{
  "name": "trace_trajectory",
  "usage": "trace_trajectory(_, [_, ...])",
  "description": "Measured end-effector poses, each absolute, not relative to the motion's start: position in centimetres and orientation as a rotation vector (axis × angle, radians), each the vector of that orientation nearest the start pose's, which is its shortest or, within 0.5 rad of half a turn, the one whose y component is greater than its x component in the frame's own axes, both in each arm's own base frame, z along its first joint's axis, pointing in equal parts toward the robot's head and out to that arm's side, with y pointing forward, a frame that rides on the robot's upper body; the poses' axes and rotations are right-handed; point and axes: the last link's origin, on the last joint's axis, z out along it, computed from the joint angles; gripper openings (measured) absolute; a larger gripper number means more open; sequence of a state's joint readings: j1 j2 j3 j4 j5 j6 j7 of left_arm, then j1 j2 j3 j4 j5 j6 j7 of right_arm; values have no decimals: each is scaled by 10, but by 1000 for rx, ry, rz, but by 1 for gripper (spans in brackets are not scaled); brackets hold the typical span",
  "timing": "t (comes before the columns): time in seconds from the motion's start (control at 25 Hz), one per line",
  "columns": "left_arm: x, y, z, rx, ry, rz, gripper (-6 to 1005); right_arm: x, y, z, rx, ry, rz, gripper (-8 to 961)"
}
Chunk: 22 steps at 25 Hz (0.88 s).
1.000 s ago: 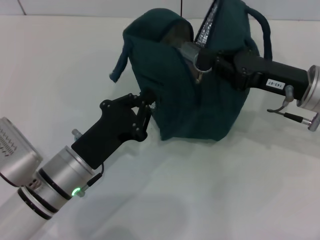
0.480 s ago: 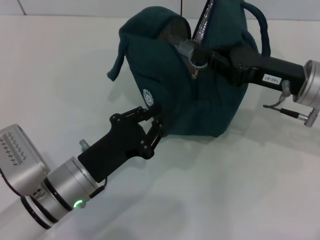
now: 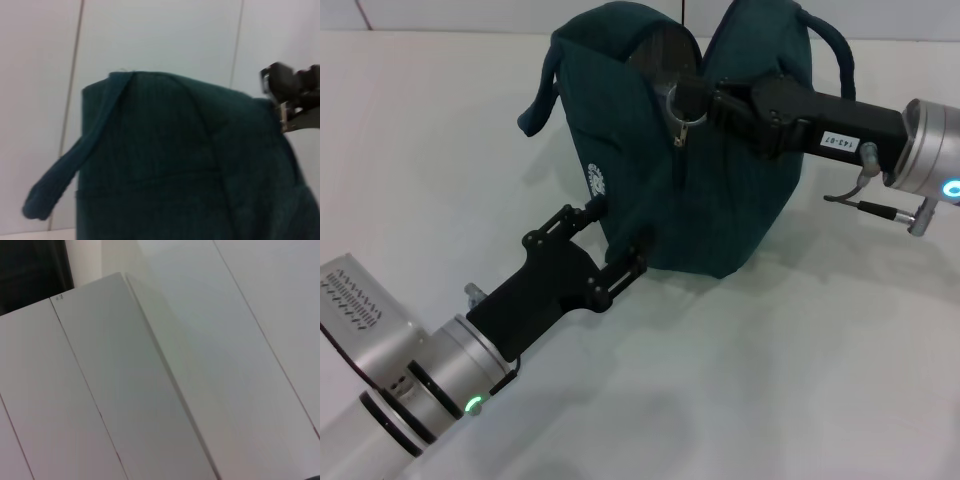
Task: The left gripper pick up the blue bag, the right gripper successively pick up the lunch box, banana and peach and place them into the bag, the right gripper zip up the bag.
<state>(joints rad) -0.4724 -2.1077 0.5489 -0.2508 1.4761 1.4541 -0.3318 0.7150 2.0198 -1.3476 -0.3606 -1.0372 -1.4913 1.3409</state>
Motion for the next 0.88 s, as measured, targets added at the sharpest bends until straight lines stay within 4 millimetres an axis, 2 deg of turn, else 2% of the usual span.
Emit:
trace_trajectory(0.36, [-270, 256, -99, -2139, -557, -1007, 675, 155, 361, -30, -2683, 620, 1360, 10])
trace_trajectory(0.56, [-269, 254, -101, -2169, -514, -989, 607, 156, 364, -31, -2672, 629, 1338, 10])
trace_trajectory(0.76, [-268, 253, -103, -2174, -506, -984, 319, 157, 365, -31, -2665, 629, 1333, 10])
trace_trajectory(0.88, [-268, 252, -104, -2181, -499, -980, 262, 156, 366, -32, -2662, 631, 1331, 10])
